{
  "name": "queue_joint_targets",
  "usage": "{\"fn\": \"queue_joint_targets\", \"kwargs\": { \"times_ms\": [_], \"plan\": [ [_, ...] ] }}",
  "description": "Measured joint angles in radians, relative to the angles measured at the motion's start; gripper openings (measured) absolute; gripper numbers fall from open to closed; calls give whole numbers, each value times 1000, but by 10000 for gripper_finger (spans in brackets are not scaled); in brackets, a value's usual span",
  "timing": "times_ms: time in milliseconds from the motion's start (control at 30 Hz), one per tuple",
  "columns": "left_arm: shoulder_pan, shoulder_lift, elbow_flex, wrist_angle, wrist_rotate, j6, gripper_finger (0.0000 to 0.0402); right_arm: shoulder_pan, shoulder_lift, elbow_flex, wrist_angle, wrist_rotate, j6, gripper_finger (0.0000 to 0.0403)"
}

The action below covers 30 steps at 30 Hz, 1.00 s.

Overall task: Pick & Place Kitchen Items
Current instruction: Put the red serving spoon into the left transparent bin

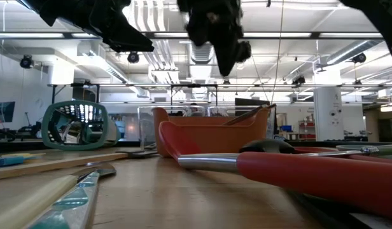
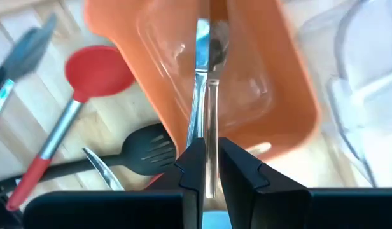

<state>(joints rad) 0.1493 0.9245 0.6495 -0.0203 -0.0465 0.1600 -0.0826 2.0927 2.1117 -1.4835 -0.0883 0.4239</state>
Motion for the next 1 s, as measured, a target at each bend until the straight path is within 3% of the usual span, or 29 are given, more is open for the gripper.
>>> {"fn": "queue_joint_targets", "kwargs": {
  "times_ms": [367, 667, 1000],
  "plan": [
    [0, 0, 0, -4, 1, -20, 204, 174, -202, -3, -3, 177, 205, 38],
    [0, 0, 0, -11, 1, -24, 204, 342, -248, -6, -37, 267, 341, 38],
    [-2, -10, 0, -34, 2, -100, 204, 518, -255, -71, -88, 585, 392, 38]
  ]
}}
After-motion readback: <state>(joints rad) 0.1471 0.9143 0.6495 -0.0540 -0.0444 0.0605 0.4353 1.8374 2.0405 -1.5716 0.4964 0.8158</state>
